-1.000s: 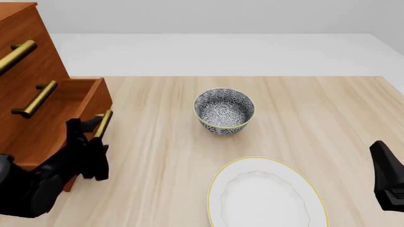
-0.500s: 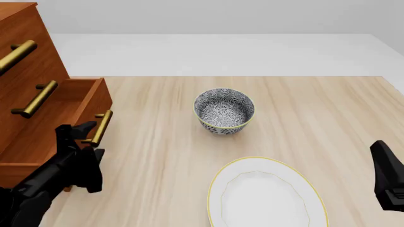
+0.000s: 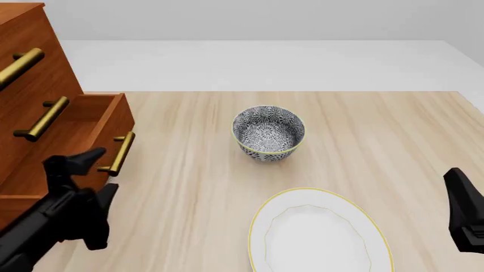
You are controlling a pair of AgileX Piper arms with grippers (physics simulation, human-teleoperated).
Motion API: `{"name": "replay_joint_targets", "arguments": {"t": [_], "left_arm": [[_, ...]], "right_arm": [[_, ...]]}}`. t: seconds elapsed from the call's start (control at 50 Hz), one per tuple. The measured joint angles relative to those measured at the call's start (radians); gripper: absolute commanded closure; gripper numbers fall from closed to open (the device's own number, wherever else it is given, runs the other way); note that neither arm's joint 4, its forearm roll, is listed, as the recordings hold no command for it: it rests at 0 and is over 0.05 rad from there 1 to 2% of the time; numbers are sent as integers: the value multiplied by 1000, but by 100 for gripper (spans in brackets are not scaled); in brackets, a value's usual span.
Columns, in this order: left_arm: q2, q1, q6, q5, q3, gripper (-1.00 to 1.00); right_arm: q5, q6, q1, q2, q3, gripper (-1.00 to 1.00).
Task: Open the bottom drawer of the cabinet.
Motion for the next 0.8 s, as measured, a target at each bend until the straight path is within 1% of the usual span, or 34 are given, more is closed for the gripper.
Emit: {"name": "replay_joint_targets", "arguments": {"t": [0.24,0.4,0.52,0.62,0.8], "left_arm": [[-257,-40,-18,217,2,-100],[-411,-74,-48,379,-43,-100],[-510,-100,-88,515,-107,-100],[-572,-115,-132,630,-179,-100],[-640,-131,-239,839,-334,-100]], "right_arm": [[-2,-1,1,0,0,-100],[-2,-1,1,0,0,-100],[-2,-2,1,0,-1,-100],[-3,-2,0,0,-1,-100],[-3,-1,0,0,-1,-100]]}}
